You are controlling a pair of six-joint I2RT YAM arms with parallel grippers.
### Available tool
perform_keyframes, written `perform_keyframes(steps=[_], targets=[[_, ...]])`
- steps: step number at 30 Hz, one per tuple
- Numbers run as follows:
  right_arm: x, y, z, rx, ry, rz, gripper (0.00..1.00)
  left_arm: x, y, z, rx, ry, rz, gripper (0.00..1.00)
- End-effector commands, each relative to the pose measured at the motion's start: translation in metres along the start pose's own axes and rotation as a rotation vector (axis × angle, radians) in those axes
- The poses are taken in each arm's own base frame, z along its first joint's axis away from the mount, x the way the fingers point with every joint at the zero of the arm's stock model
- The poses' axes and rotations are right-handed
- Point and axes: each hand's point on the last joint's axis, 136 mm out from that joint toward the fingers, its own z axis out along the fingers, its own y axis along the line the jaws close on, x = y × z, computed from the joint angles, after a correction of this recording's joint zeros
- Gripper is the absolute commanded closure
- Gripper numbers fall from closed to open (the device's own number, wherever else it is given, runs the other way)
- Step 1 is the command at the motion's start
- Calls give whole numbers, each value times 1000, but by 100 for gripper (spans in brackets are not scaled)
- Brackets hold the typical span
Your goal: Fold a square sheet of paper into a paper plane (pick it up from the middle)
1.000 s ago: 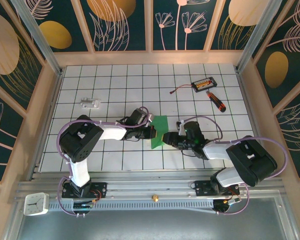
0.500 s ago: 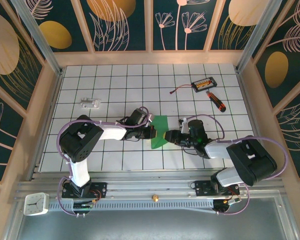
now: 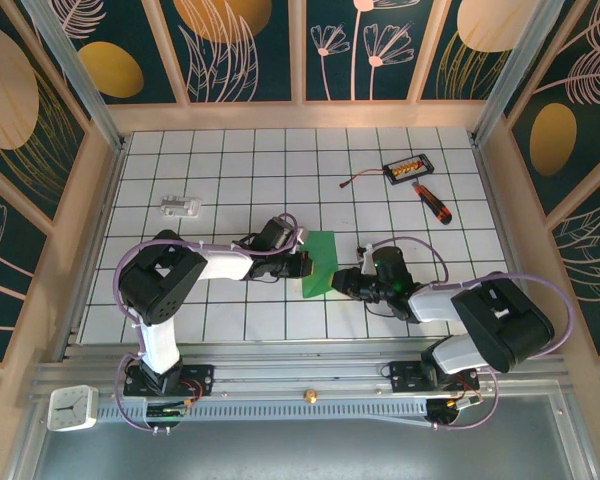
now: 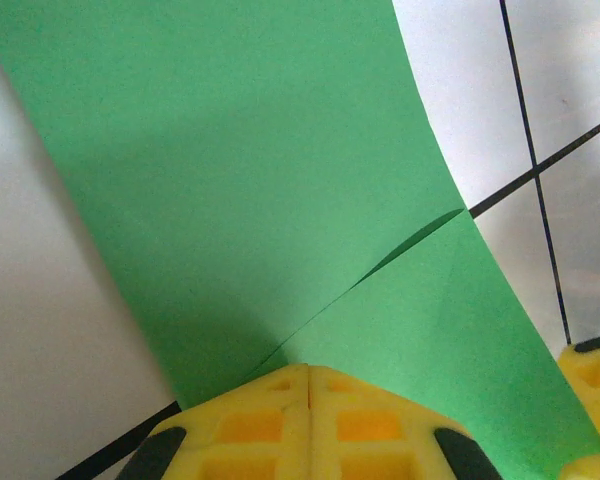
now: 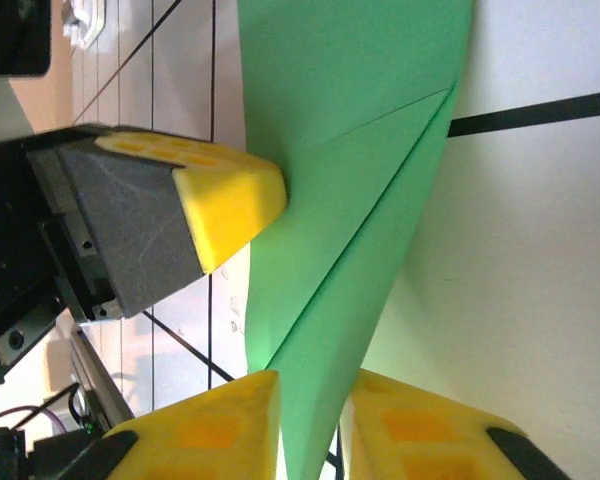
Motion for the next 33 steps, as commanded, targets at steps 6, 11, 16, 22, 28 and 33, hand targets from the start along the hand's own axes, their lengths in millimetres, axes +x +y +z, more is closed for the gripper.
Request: perform_keyframes(steps=[6, 11, 16, 22, 28, 33], targets=[[-10, -6, -6, 68, -86, 15, 97, 16, 16, 6, -49, 56, -11, 100], [-21, -8, -11, 166, -88, -71, 100, -6, -17, -10, 64, -19, -10, 68], [-45, -3, -30, 353, -54, -271, 100, -42, -75, -61, 284, -188, 7, 47], [-82, 28, -71, 594, -57, -514, 100, -75, -57, -132, 259, -421, -60, 36], [-64, 42, -59, 690, 39, -654, 100, -80, 7, -160, 109, -514, -201, 35], [-13, 50, -11, 585, 184, -732, 100, -67, 30, -155, 64, -478, -263, 37]])
